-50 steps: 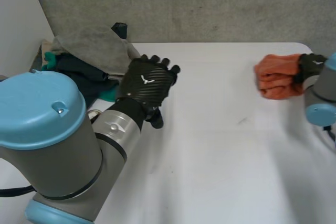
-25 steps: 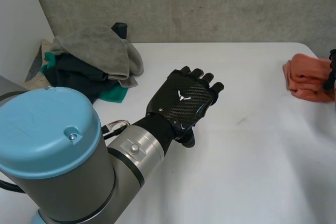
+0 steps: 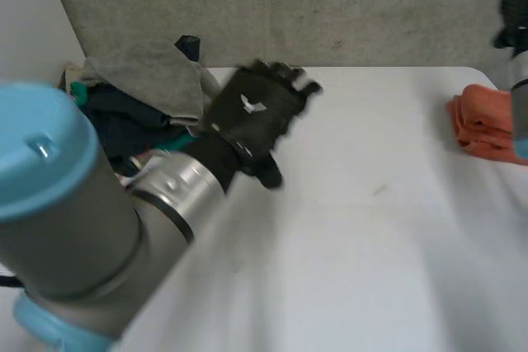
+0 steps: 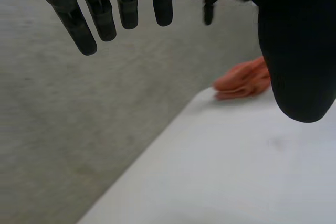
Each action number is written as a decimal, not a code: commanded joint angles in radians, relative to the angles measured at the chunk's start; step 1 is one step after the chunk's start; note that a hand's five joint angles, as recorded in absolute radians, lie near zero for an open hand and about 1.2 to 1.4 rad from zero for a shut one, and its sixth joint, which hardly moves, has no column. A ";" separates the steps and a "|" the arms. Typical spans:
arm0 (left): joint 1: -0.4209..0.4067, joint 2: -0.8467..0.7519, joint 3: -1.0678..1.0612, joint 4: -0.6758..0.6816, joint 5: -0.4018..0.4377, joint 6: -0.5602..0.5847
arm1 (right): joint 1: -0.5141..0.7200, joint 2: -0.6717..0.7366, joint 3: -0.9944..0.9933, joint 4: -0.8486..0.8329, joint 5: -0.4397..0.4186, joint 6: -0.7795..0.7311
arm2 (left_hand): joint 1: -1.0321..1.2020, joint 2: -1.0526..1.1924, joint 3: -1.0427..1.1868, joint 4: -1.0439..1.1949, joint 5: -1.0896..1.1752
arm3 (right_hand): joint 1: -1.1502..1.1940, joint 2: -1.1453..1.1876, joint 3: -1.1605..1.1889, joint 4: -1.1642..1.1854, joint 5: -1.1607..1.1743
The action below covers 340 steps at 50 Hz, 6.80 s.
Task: Fold the laundry.
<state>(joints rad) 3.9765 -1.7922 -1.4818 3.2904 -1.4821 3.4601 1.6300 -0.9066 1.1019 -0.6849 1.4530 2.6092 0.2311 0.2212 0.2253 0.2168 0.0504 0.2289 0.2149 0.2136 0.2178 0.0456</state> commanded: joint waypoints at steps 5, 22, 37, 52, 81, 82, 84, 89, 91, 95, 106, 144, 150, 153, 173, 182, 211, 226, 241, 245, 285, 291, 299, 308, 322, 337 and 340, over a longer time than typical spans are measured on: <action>0.384 -0.021 0.109 0.078 0.088 0.007 | 0.181 -0.334 0.544 -0.009 -0.305 0.140 | -0.044 -0.034 -0.038 -0.030 -0.038 | -0.054 -0.040 -0.039 -0.043 -0.046; 0.667 -0.657 0.693 0.060 0.298 0.014 | 0.231 -0.446 0.825 0.393 -0.388 0.008 | 0.106 0.116 0.111 0.120 0.112 | -0.054 -0.040 -0.039 -0.043 -0.046; 0.665 -0.828 0.887 0.035 0.295 0.017 | 0.218 -0.475 0.883 0.398 -0.385 -0.008 | 1.165 1.175 1.171 1.179 1.171 | -0.054 -0.040 -0.039 -0.043 -0.046; 0.446 -0.315 0.453 0.075 0.178 -0.129 | 0.142 -0.658 0.840 0.397 -0.296 0.009 | 1.165 1.175 1.171 1.179 1.171 | -0.054 -0.040 -0.039 -0.043 -0.046; 0.570 -0.588 0.541 0.156 0.166 0.214 | 0.074 -0.657 0.852 0.400 -0.316 0.066 | 0.329 0.339 0.334 0.343 0.335 | -0.054 -0.040 -0.039 -0.043 -0.046; 0.579 -0.623 0.584 0.143 0.172 0.212 | 0.074 -0.655 0.852 0.400 -0.316 0.066 | 0.367 0.377 0.372 0.381 0.373 | -0.054 -0.040 -0.039 -0.043 -0.046; 0.593 -0.660 0.633 0.121 0.178 0.212 | 0.076 -0.643 0.852 0.400 -0.316 0.066 | 0.402 0.412 0.408 0.416 0.408 | -0.054 -0.040 -0.039 -0.043 -0.046; 0.619 -0.752 0.758 0.051 0.209 0.212 | 0.076 -0.617 0.852 0.400 -0.315 0.066 | 0.438 0.447 0.443 0.452 0.444 | -0.054 -0.040 -0.039 -0.043 -0.046; 0.621 -0.786 0.791 0.041 0.223 0.212 | 0.076 -0.615 0.852 0.400 -0.315 0.065 | 0.435 0.444 0.440 0.449 0.441 | -0.054 -0.040 -0.039 -0.043 -0.046; 0.622 -0.823 0.833 0.043 0.223 0.212 | 0.076 -0.614 0.852 0.398 -0.313 0.065 | 0.437 0.447 0.443 0.452 0.444 | -0.054 -0.040 -0.039 -0.043 -0.046; 0.613 -0.894 0.954 0.043 0.200 0.212 | 0.076 -0.595 0.852 0.398 -0.307 0.063 | 1.165 1.175 1.171 1.179 1.171 | -0.054 -0.040 -0.039 -0.043 -0.046; -0.074 -0.374 0.192 0.065 0.128 -0.125 | 0.002 -0.626 0.845 0.401 -0.247 0.092 | 0.323 0.333 0.329 0.338 0.329 | -0.054 -0.040 -0.039 -0.043 -0.046; -0.042 -0.241 0.160 0.002 0.086 -0.125 | 0.011 -0.624 0.837 0.404 -0.249 0.124 | 0.176 0.186 0.182 0.190 0.182 | -0.054 -0.040 -0.039 -0.043 -0.046; 0.024 -0.145 0.109 0.008 0.072 -0.124 | 0.014 -0.624 0.828 0.427 -0.249 0.127 | 0.173 0.183 0.179 0.187 0.179 | -0.054 -0.040 -0.039 -0.043 -0.046; 0.478 -0.360 0.228 0.026 0.071 0.092 | 0.382 -0.491 0.860 0.562 -0.237 0.109 | 0.176 0.186 0.182 0.190 0.182 | -0.054 -0.040 -0.039 -0.043 -0.046; 0.489 -0.623 0.434 0.066 0.147 0.238 | 0.416 -0.419 0.892 0.430 -0.161 0.104 | 0.182 0.192 0.188 0.196 0.188 | -0.054 -0.040 -0.039 -0.043 -0.046; 0.549 -0.677 0.521 0.313 -0.216 0.438 | 0.422 -0.376 0.880 0.421 -0.108 0.069 | 0.307 0.317 0.313 0.322 0.314 | -0.054 -0.040 -0.039 -0.043 -0.046; 0.322 -0.273 0.068 0.272 -0.179 0.298 | 0.349 -0.586 0.848 0.539 -0.115 0.075 | -0.018 -0.008 -0.012 -0.003 -0.011 | -0.054 -0.040 -0.039 -0.043 -0.046; 0.112 -0.197 -0.141 0.210 0.072 0.206 | 0.229 -0.612 0.803 0.791 -0.129 0.083 | 0.067 0.077 0.073 0.082 0.074 | -0.054 -0.040 -0.039 -0.043 -0.046; 0.095 -0.283 -0.112 0.207 0.075 0.208 | 0.229 -0.607 0.858 0.786 -0.125 0.089 | 0.150 0.159 0.155 0.164 0.156 | -0.054 -0.040 -0.039 -0.043 -0.046; 0.020 -0.468 0.120 0.071 0.013 0.255 | 0.229 -0.585 0.888 0.539 -0.008 0.079 | 1.165 1.175 1.171 1.179 1.171 | 1.167 1.181 1.183 1.178 1.176; 0.013 -0.191 0.095 0.051 -0.052 0.166 | 0.234 -0.718 0.776 0.558 -0.013 -0.151 | 1.165 1.175 1.171 1.179 1.171 | 1.167 1.181 1.183 1.178 1.176; 0.026 0.011 0.064 0.043 -0.063 0.019 | 0.252 -0.727 0.596 0.530 -0.083 -0.281 | 1.165 1.175 1.171 1.179 1.171 | 1.167 1.181 1.183 1.178 1.176; 0.105 -0.002 -0.023 0.037 -0.185 0.040 | 0.398 -0.362 0.437 0.510 -0.364 -0.293 | 1.165 1.175 1.171 1.179 1.171 | 1.167 1.181 1.183 1.178 1.176; 0.279 -0.246 -0.009 0.078 -0.270 0.188 | 0.361 -0.363 0.449 0.564 -0.099 0.122 | 1.165 1.175 1.171 1.179 1.171 | -0.054 -0.040 -0.039 -0.043 -0.046; 0.297 -0.297 0.009 0.264 -0.261 0.192 | 0.202 -0.451 0.720 0.713 -0.099 0.146 | 0.223 0.233 0.229 0.237 0.229 | -0.021 -0.007 -0.005 -0.010 -0.012; 0.285 -0.251 -0.044 0.262 -0.261 0.192 | 0.200 -0.391 0.743 0.673 -0.109 0.109 | 0.141 0.151 0.147 0.155 0.147 | -0.003 0.011 0.012 0.008 0.006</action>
<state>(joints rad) 4.2790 -2.1026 -1.4419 3.5414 -1.7474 3.6455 1.8358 -1.3758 1.7921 0.0294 1.3556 2.8075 0.4484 0.4994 0.5067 0.5066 0.3356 0.2272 0.2129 0.2160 0.2136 0.0455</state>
